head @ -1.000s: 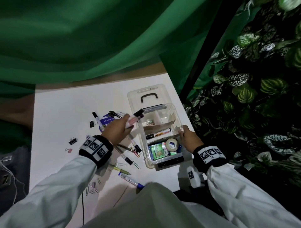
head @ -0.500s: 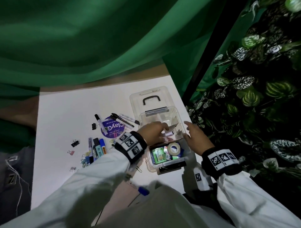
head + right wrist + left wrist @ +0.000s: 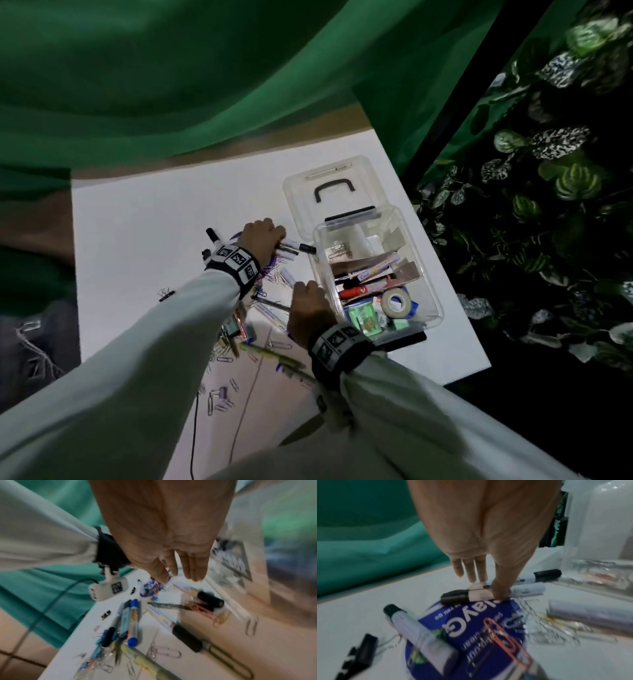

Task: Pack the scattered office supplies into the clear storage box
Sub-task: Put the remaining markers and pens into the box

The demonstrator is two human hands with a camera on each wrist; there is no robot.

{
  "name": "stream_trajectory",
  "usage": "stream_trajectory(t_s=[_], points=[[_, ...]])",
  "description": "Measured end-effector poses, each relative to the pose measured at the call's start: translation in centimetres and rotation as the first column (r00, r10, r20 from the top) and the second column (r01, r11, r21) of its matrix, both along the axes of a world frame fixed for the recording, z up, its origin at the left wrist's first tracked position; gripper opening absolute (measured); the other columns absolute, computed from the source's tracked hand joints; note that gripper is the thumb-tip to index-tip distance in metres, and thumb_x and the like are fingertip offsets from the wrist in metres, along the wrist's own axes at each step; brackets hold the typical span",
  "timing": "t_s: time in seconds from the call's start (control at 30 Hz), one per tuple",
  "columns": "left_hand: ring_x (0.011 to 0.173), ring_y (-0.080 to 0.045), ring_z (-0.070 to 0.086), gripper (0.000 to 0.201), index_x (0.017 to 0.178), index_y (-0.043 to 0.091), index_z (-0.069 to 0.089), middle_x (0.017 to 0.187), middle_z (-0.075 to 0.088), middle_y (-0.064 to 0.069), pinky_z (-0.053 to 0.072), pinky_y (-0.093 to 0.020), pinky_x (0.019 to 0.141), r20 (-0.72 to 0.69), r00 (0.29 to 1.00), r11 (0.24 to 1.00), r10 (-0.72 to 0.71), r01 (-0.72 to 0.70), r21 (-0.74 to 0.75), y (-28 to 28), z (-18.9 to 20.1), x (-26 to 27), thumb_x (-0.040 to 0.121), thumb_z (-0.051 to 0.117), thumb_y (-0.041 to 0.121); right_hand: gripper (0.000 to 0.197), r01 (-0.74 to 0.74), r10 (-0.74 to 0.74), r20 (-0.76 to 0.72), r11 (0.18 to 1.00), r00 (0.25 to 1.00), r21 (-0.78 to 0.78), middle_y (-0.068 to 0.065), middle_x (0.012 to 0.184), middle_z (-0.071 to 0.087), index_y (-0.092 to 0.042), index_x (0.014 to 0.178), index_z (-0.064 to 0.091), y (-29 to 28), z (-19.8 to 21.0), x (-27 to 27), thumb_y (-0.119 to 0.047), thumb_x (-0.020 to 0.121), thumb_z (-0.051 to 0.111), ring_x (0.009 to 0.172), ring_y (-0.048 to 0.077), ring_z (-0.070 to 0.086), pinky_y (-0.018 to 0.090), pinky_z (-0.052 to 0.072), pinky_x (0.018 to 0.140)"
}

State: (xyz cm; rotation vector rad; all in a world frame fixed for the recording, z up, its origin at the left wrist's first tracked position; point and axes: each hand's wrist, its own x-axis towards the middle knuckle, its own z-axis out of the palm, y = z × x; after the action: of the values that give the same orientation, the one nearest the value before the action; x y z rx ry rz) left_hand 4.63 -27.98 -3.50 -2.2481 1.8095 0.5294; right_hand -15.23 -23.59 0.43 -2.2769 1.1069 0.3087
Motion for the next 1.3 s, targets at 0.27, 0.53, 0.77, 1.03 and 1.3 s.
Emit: stream_trajectory(t_s=[0.27, 0.53, 0.77, 1.03, 1.3], points=[[0.097, -0.035, 0.050, 0.044, 0.115, 0.007, 0.049, 0.107, 0.053, -0.016, 0.039, -0.042, 0.080, 0.055, 0.997, 0.999, -0.048, 0.049, -0.005, 1.1, -1.9, -1.5, 0.073, 0.063, 0.005, 0.043, 0.092, -0.092, -0.009, 0.993, 0.996, 0.073, 0.006, 0.059, 0.054, -0.013, 0.064, 0.056, -1.9, -4.8, 3.6, -0.033, 0.048, 0.091, 0.052, 0.024, 0.053, 0.027, 0.037, 0.047], [0.084, -0.035, 0.057, 0.023, 0.098, 0.011, 0.042, 0.090, 0.061, -0.013, 0.034, -0.038, 0.072, -0.181, 0.970, 0.970, 0.161, -0.189, -0.151, 1.8, -0.4, -0.4, 0.080, 0.051, 0.000, 0.042, 0.152, -0.158, 0.057, 0.984, 0.986, 0.094, 0.016, 0.105, 0.053, -0.007, 0.108, 0.051, -0.7, -4.4, 4.2, -0.028, 0.079, 0.072, 0.084, 0.034, 0.061, 0.038, 0.052, 0.070], [0.066, -0.027, 0.045, 0.013, 0.108, 0.006, 0.037, 0.080, 0.050, -0.011, 0.028, -0.033, 0.057, -0.454, 0.804, 0.855, 0.384, -0.495, -0.154, 4.5, 1.9, 1.2, 0.098, 0.038, 0.015, 0.036, 0.029, -0.019, -0.077, 0.990, 0.997, 0.136, 0.013, 0.118, 0.046, -0.008, 0.116, 0.049, 0.8, -5.2, 2.4, -0.021, 0.083, 0.059, 0.102, 0.032, 0.058, 0.040, 0.052, 0.087], [0.087, -0.029, 0.058, 0.037, 0.135, 0.011, 0.035, 0.108, 0.061, -0.017, 0.038, -0.032, 0.067, -0.618, 0.584, 0.719, 0.526, -0.693, -0.043, 9.1, 5.6, -1.7, 0.101, 0.041, 0.023, 0.034, -0.098, 0.100, -0.046, 0.994, 0.994, 0.053, 0.014, 0.099, 0.064, -0.006, 0.102, 0.058, 0.3, -0.6, 2.0, -0.034, 0.083, 0.061, 0.093, 0.033, 0.062, 0.035, 0.047, 0.077], [0.088, -0.022, 0.059, 0.032, 0.129, 0.011, 0.042, 0.098, 0.056, 0.000, 0.032, -0.025, 0.065, -0.657, 0.618, 0.741, 0.433, -0.658, -0.131, 9.5, 12.3, -4.8, 0.101, 0.044, 0.026, 0.026, -0.195, 0.157, 0.124, 0.893, 0.980, 0.405, -0.003, 0.075, 0.050, -0.013, 0.124, 0.031, -6.9, 13.6, -4.0, -0.028, 0.103, 0.036, 0.057, 0.016, 0.048, 0.030, 0.033, 0.050]])
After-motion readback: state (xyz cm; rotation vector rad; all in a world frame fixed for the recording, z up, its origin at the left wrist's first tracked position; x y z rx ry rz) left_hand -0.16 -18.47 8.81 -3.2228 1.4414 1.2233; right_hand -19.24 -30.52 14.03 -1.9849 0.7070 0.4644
